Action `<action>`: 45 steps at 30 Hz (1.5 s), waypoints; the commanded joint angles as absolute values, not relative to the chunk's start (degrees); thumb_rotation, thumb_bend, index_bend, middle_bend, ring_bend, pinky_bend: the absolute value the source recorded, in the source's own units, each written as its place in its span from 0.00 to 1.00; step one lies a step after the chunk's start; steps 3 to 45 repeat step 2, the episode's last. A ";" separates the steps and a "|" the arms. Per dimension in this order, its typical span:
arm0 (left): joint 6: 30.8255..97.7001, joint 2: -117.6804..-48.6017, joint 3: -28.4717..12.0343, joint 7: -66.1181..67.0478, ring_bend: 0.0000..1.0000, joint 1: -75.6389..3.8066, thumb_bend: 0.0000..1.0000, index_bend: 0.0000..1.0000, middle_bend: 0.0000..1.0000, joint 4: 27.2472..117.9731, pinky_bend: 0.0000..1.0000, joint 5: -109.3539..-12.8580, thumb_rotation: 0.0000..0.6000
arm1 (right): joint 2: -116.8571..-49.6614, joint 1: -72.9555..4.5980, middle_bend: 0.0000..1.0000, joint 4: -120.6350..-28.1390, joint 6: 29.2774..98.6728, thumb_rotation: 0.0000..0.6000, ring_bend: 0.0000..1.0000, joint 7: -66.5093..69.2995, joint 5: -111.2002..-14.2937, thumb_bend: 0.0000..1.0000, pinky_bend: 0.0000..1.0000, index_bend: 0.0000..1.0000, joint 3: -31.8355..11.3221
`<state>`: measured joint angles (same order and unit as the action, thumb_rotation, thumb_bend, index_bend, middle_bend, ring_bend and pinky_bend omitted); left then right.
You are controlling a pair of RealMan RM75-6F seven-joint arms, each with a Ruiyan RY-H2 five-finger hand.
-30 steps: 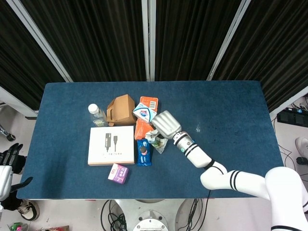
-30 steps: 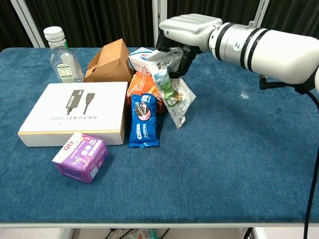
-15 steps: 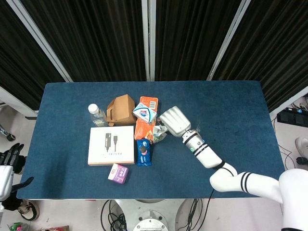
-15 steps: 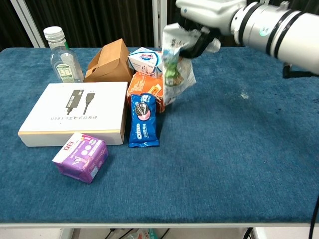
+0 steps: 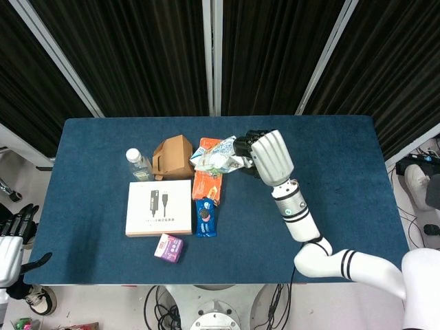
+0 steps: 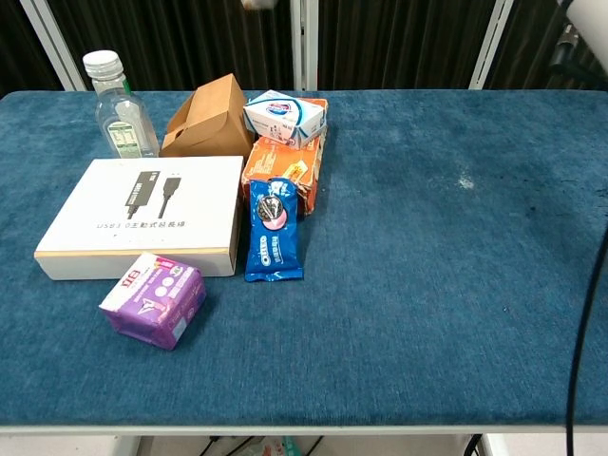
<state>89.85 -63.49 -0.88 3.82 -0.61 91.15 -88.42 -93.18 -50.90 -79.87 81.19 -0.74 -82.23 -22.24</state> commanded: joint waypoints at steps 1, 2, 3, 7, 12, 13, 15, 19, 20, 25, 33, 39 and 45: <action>89.91 -63.51 -0.75 3.69 0.13 -0.41 0.04 0.08 0.06 90.98 0.23 -88.29 1.00 | -96.54 -51.29 0.83 -77.18 83.57 1.00 0.75 1.18 -83.64 0.30 0.87 1.00 -24.15; 89.98 -63.54 -0.71 3.59 0.13 -0.30 0.04 0.08 0.05 90.89 0.23 -88.23 1.00 | -96.93 -51.46 0.83 -76.80 83.66 1.00 0.75 1.28 -83.71 0.30 0.87 1.00 -24.22; 89.98 -63.54 -0.71 3.59 0.13 -0.30 0.04 0.08 0.05 90.89 0.23 -88.23 1.00 | -96.93 -51.46 0.83 -76.80 83.66 1.00 0.75 1.28 -83.71 0.30 0.87 1.00 -24.22; 89.98 -63.54 -0.71 3.59 0.13 -0.30 0.04 0.08 0.05 90.89 0.23 -88.23 1.00 | -96.93 -51.46 0.83 -76.80 83.66 1.00 0.75 1.28 -83.71 0.30 0.87 1.00 -24.22; 89.98 -63.54 -0.71 3.59 0.13 -0.30 0.04 0.08 0.05 90.89 0.23 -88.23 1.00 | -96.93 -51.46 0.83 -76.80 83.66 1.00 0.75 1.28 -83.71 0.30 0.87 1.00 -24.22; 89.98 -63.54 -0.71 3.59 0.13 -0.30 0.04 0.08 0.05 90.89 0.23 -88.23 1.00 | -96.93 -51.46 0.83 -76.80 83.66 1.00 0.75 1.28 -83.71 0.30 0.87 1.00 -24.22; 89.98 -63.54 -0.71 3.59 0.13 -0.30 0.04 0.08 0.05 90.89 0.23 -88.23 1.00 | -96.93 -51.46 0.83 -76.80 83.66 1.00 0.75 1.28 -83.71 0.30 0.87 1.00 -24.22; 89.98 -63.54 -0.71 3.59 0.13 -0.30 0.04 0.08 0.05 90.89 0.23 -88.23 1.00 | -96.93 -51.46 0.83 -76.80 83.66 1.00 0.75 1.28 -83.71 0.30 0.87 1.00 -24.22; 89.98 -63.54 -0.71 3.59 0.13 -0.30 0.04 0.08 0.05 90.89 0.23 -88.23 1.00 | -96.93 -51.46 0.83 -76.80 83.66 1.00 0.75 1.28 -83.71 0.30 0.87 1.00 -24.22; 89.98 -63.54 -0.71 3.59 0.13 -0.30 0.04 0.08 0.05 90.89 0.23 -88.23 1.00 | -96.93 -51.46 0.83 -76.80 83.66 1.00 0.75 1.28 -83.71 0.30 0.87 1.00 -24.22; 89.98 -63.54 -0.71 3.59 0.13 -0.30 0.04 0.08 0.05 90.89 0.23 -88.23 1.00 | -96.93 -51.46 0.83 -76.80 83.66 1.00 0.75 1.28 -83.71 0.30 0.87 1.00 -24.22; 89.98 -63.54 -0.71 3.59 0.13 -0.30 0.04 0.08 0.05 90.89 0.23 -88.23 1.00 | -96.93 -51.46 0.83 -76.80 83.66 1.00 0.75 1.28 -83.71 0.30 0.87 1.00 -24.22; 89.98 -63.54 -0.71 3.59 0.13 -0.30 0.04 0.08 0.05 90.89 0.23 -88.23 1.00 | -96.93 -51.46 0.83 -76.80 83.66 1.00 0.75 1.28 -83.71 0.30 0.87 1.00 -24.22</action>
